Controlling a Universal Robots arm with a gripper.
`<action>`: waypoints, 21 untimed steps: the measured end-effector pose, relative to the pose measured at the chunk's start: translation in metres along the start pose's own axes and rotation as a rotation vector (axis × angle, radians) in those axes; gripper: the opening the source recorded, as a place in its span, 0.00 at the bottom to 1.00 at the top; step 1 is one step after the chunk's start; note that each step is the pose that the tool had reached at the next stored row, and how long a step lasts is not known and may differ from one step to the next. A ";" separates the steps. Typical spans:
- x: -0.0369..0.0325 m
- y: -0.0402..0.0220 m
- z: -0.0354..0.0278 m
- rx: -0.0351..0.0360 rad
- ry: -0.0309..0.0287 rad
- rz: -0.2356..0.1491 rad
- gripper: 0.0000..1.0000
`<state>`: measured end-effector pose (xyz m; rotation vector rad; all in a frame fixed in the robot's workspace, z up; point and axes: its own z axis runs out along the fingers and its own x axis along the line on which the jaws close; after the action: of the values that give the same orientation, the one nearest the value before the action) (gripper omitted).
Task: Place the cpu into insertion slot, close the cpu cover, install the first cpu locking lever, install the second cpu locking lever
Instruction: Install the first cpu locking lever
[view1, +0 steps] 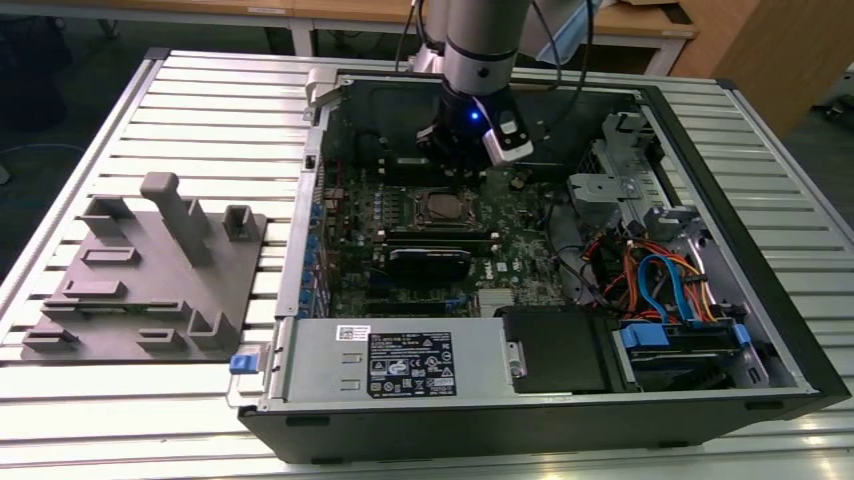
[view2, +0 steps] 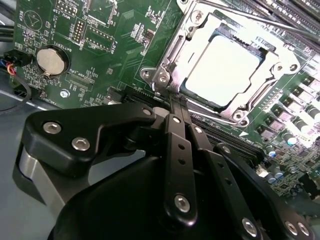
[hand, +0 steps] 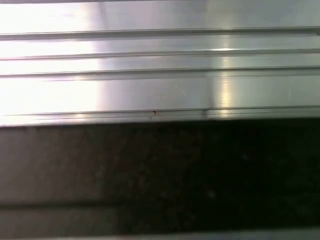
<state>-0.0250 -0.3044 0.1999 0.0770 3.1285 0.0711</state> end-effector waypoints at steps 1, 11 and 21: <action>0.0000 -0.0002 0.0006 0.0047 -0.0002 0.000 0.11; -0.0002 -0.0006 0.0046 0.0092 -0.0002 0.000 0.11; -0.0003 -0.0003 0.0000 -0.0399 0.0021 0.000 0.11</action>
<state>-0.0247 -0.3047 0.1999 0.0772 3.1275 0.1336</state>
